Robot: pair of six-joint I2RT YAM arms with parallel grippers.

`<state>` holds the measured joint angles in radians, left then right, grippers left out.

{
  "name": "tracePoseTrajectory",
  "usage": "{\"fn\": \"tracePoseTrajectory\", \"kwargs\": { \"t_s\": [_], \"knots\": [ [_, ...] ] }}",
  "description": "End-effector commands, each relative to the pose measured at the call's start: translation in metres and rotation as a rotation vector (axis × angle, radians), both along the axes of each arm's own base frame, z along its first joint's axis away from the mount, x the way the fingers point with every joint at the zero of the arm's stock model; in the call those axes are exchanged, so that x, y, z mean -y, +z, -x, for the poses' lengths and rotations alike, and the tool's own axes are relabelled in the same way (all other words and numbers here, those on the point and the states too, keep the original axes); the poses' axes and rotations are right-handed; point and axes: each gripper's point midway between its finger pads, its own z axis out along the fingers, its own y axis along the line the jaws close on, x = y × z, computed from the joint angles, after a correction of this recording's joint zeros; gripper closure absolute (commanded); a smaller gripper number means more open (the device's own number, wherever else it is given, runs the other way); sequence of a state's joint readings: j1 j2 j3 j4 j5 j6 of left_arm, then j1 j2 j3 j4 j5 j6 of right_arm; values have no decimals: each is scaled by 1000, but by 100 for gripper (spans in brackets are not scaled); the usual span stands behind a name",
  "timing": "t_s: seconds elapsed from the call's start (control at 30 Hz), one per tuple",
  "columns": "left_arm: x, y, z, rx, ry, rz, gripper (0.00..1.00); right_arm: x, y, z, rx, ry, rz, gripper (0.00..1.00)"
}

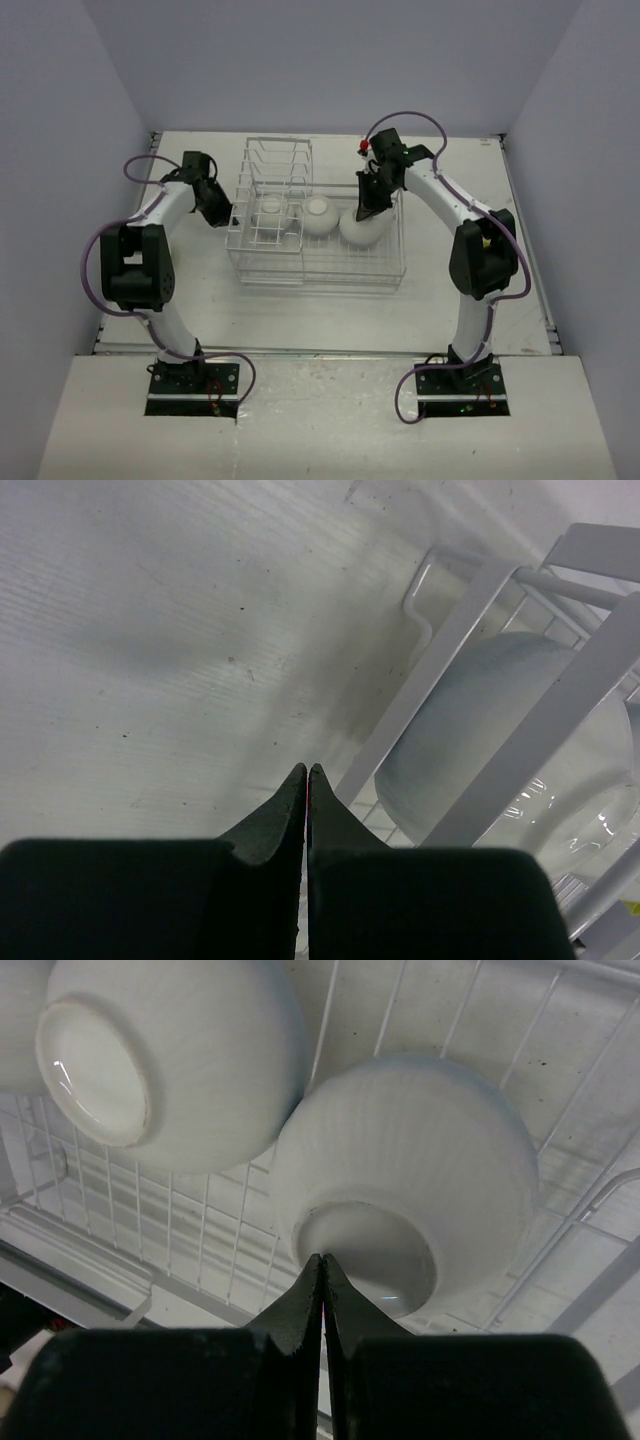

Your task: Unload the bowls from the dish rack

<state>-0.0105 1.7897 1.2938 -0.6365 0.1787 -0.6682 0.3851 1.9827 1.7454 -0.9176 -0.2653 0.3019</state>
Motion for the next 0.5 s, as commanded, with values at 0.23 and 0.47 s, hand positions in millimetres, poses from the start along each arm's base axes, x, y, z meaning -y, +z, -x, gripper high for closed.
{"fn": "tracePoseTrajectory", "kwargs": {
  "t_s": [0.23, 0.47],
  "knots": [
    [20, -1, -4, 19, -80, 38, 100, 3, -13, 37, -63, -5, 14, 100],
    [27, -3, -1, 15, -92, 36, 100, -13, -26, 65, -96, 64, 8, 100]
  ]
}}
